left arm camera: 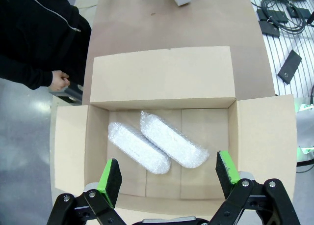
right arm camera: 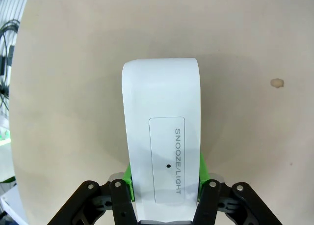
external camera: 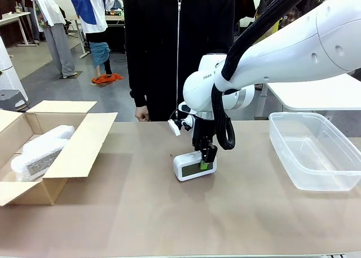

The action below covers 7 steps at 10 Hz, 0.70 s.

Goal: Separate and place wrapped and unwrapped clocks.
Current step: Pick up the Digital clock indicated by the person.

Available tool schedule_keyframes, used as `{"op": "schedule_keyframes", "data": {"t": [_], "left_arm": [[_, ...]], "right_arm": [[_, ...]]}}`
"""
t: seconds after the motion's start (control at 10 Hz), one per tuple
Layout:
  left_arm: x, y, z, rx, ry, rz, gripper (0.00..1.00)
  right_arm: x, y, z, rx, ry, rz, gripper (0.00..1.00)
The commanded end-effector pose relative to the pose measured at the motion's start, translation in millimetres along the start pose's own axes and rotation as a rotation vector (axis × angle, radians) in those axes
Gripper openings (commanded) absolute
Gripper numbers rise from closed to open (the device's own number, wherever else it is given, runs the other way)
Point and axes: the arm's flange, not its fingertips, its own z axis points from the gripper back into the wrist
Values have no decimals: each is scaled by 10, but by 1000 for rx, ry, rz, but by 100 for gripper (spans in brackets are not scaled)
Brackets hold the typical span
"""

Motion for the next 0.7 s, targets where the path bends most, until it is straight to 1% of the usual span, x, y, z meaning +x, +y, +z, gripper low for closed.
{"op": "schedule_keyframes", "data": {"t": [0.0, 0.1, 0.2, 0.3, 0.4, 0.5, 0.6], "left_arm": [[-18, -36, 5, -2, -4, -23, 100], [-18, -36, 5, -2, -4, -23, 100], [-18, -36, 5, -2, -4, -23, 100], [-18, -36, 5, -2, -4, -23, 100], [-18, -36, 5, -2, -4, -23, 100], [-18, -36, 5, -2, -4, -23, 100], [-18, -36, 5, -2, -4, -23, 100]], "right_arm": [[3, 6, 96, -19, 36, -79, 31], [4, 23, 172, -28, 41, -125, 31], [12, 51, 278, -41, 43, -151, 11], [26, 87, 433, -61, 50, -189, 31], [43, 134, 601, -73, 56, -214, 0], [64, 196, 781, -76, 57, -236, 11], [94, 271, 1004, -84, 62, -253, 0]]}}
